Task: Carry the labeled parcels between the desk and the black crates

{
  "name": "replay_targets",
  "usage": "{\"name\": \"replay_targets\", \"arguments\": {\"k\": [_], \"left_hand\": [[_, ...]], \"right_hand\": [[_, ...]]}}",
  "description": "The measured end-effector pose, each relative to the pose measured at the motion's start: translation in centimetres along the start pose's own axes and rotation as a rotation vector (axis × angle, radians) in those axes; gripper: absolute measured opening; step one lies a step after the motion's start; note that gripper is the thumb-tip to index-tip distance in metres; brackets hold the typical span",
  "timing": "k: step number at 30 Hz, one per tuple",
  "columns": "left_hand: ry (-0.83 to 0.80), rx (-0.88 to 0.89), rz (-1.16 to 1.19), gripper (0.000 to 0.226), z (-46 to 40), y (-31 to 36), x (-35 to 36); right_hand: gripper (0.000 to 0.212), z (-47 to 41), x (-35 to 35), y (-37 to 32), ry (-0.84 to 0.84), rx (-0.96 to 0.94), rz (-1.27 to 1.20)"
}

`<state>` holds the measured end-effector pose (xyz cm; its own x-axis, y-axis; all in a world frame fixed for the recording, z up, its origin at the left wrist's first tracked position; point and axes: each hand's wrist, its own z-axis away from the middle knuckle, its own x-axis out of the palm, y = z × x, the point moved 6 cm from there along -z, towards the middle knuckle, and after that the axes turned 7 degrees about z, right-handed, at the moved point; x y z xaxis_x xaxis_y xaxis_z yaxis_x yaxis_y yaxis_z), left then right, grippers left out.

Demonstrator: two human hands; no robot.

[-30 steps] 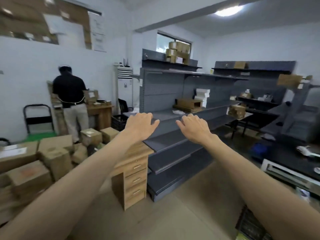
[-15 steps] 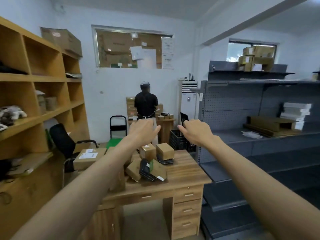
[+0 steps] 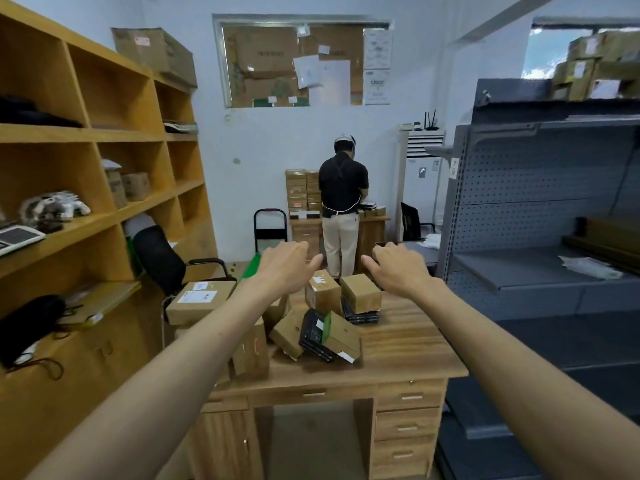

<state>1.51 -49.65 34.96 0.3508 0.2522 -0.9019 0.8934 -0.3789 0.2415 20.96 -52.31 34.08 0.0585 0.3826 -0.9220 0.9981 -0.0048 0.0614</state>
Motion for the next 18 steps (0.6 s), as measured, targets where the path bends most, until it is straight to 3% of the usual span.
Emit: {"name": "replay_targets", "arguments": {"k": [10,18], "left_hand": [[0.006,-0.025,0.061,0.047,-12.6,-5.6,6.0],[-0.070,-0.054,0.055,0.048,-20.6,-10.5,13.6]], "right_hand": [[0.036,-13.1,6.2,0.5,-0.028,-0.006,-0.010],[0.045,-20.4,14.1,1.0,-0.123,0.016,0.011]]}}
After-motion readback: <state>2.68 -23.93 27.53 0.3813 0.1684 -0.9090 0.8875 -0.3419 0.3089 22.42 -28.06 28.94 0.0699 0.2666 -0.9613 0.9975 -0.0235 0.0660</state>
